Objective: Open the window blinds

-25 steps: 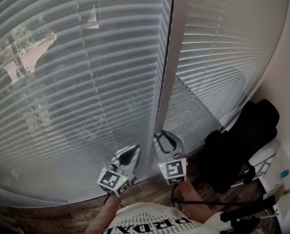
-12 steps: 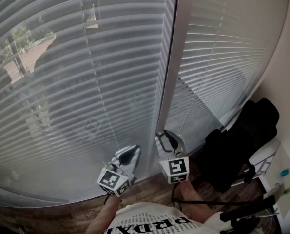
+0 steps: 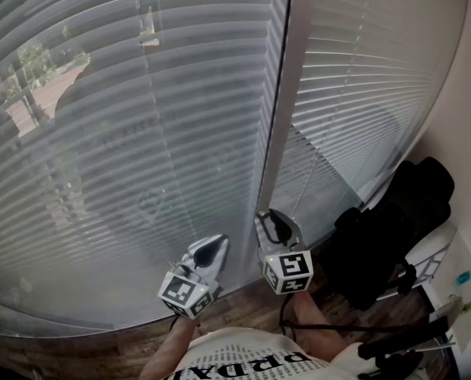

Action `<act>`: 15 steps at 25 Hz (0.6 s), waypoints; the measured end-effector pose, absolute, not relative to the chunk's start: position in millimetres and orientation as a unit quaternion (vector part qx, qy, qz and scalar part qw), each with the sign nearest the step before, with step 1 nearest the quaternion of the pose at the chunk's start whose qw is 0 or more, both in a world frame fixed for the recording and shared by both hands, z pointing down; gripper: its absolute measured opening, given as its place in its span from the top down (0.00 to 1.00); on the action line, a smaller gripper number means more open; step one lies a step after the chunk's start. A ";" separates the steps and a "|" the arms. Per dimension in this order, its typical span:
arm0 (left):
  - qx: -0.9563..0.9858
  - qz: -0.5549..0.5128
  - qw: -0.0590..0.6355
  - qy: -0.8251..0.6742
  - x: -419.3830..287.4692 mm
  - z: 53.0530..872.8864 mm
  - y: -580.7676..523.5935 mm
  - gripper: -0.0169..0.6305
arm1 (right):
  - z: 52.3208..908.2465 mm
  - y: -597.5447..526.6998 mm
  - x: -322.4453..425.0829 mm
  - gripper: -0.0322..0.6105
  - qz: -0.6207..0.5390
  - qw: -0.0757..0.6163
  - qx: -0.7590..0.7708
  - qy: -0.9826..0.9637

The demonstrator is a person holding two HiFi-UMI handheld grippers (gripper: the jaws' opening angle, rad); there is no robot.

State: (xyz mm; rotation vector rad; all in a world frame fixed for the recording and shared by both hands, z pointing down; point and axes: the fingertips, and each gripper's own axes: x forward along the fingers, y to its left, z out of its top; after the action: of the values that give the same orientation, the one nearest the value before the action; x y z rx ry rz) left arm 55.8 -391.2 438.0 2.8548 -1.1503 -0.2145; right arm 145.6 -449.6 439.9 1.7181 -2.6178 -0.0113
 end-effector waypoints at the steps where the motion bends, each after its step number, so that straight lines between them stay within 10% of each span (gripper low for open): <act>1: 0.925 -0.069 0.028 -0.371 55.6 438.0 -390.7 0.99 | 440.2 -449.7 145.9 0.74 0.003 0.001 0.549 -0.836; 15: 0.926 -0.065 0.032 -0.371 49.3 439.7 -383.7 0.99 | 443.6 -451.5 147.3 0.74 0.111 -0.078 0.542 -0.829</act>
State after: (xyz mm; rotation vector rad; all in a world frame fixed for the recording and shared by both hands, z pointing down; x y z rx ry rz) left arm 49.3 -383.7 439.7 2.8504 -1.1437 -0.2012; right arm 147.3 -451.5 443.6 1.7947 -2.7429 0.3685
